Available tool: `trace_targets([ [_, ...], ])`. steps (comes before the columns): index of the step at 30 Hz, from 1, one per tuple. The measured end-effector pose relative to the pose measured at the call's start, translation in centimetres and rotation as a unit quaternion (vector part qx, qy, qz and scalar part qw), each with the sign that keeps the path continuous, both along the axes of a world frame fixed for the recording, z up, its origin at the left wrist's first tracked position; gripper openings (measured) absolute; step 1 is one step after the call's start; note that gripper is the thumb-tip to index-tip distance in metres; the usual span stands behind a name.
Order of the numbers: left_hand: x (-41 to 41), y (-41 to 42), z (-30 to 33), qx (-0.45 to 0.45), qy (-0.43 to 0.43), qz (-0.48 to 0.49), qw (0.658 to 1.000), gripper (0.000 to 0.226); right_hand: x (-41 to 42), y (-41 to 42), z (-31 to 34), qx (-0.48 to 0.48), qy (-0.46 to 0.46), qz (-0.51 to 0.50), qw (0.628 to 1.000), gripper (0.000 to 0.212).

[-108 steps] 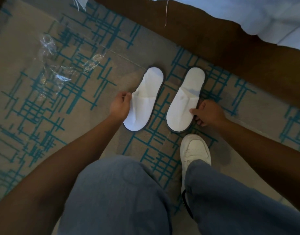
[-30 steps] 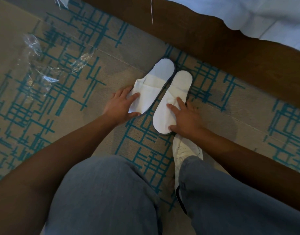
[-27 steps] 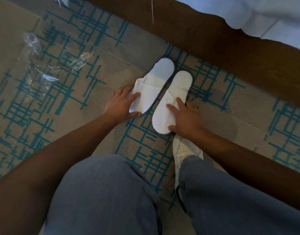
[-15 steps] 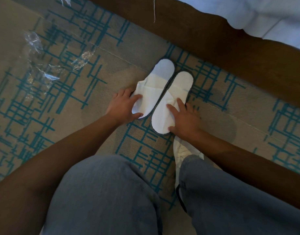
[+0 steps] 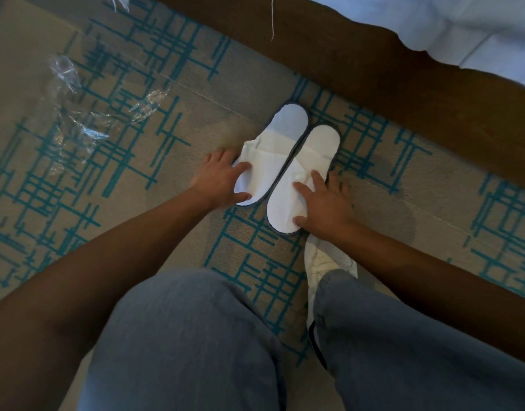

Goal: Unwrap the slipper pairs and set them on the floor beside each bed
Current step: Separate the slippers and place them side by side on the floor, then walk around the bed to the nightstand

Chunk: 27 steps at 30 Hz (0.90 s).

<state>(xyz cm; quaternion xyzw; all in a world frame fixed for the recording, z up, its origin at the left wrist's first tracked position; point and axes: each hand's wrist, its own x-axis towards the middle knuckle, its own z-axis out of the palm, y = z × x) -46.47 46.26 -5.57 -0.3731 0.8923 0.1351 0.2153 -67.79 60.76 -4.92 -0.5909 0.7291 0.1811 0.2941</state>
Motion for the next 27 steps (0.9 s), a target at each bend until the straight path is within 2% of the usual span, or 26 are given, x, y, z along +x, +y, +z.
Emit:
trace_targets([
  [6,0.2,-0.6,2.8,0.011,0.112,0.088,0.990,0.076,-1.5,-3.3,3.3,-0.132,-0.098,-0.086,0.983,0.039],
  [9,0.5,-0.4,5.2,0.034,0.165,0.148,0.975,0.047,-1.7,-5.5,6.3,-0.096,-0.153,-0.092,0.979,0.017],
  [11,0.6,-0.3,7.5,0.069,0.182,0.223,0.955,0.026,-1.6,-6.8,8.9,-0.069,-0.175,-0.086,0.978,0.027],
  [14,0.7,0.8,11.6,0.123,0.146,0.286,0.939,0.042,-1.5,-7.7,13.7,-0.045,-0.188,-0.059,0.979,0.040],
  [20,1.1,5.0,22.0,0.212,0.089,0.393,0.890,0.056,-2.7,-6.3,26.0,0.019,-0.178,-0.048,0.983,0.049],
  [23,1.5,6.7,28.2,0.224,0.066,0.407,0.883,0.058,-3.9,-3.9,32.2,0.052,-0.185,-0.099,0.976,0.046],
  [27,1.4,7.4,37.2,0.218,0.075,0.404,0.885,0.057,-4.4,-0.2,40.0,0.085,-0.213,-0.164,0.959,0.046],
])
